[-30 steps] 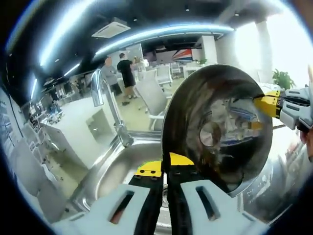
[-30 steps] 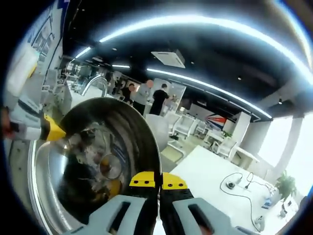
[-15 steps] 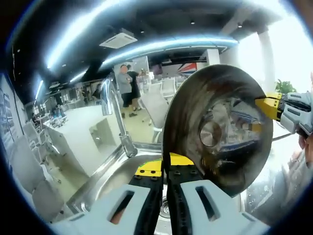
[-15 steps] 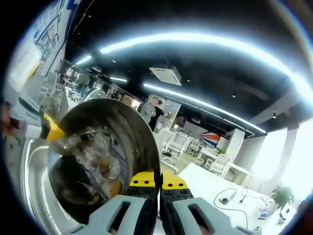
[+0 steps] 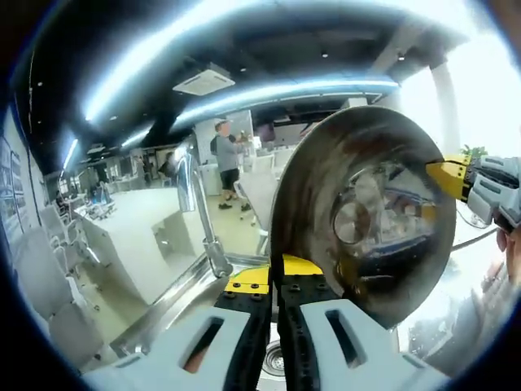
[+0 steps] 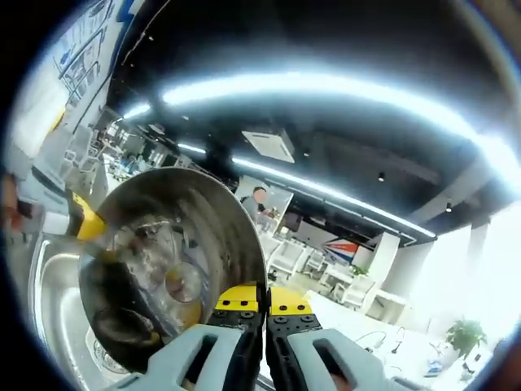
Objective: Pick up bowl with dirty water move over sink pour dirty water into sink return bowl to place
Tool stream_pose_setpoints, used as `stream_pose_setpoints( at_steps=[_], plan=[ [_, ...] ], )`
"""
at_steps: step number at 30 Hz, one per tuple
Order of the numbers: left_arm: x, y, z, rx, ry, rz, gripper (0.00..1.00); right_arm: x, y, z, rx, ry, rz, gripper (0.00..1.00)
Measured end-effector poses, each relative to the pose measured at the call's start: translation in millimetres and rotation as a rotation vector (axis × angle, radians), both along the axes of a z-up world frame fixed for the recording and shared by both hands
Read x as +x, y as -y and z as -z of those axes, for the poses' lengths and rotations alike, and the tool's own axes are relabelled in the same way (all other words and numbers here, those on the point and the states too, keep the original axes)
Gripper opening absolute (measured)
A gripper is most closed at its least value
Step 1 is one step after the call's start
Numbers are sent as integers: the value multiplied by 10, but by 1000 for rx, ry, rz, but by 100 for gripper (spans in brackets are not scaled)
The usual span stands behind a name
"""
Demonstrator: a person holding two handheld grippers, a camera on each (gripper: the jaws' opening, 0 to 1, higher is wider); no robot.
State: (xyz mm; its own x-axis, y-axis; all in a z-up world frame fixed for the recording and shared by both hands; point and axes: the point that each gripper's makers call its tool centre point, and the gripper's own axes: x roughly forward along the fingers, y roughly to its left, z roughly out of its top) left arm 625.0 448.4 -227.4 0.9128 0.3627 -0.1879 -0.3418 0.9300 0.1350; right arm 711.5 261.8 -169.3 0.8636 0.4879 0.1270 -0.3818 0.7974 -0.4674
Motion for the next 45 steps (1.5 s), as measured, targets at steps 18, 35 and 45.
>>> stream_pose_setpoints(
  at_steps=[18,35,45],
  plan=[
    [-10,-3,-172,14,81,-13,0,-121,5,-313,7,155,2,0],
    [-35,-11,-351,19,182,-21,0,-199,9,-551,12,261,2,0],
    [-80,-5,-551,21,258,-30,0,-264,25,-744,21,332,2,0]
  ],
)
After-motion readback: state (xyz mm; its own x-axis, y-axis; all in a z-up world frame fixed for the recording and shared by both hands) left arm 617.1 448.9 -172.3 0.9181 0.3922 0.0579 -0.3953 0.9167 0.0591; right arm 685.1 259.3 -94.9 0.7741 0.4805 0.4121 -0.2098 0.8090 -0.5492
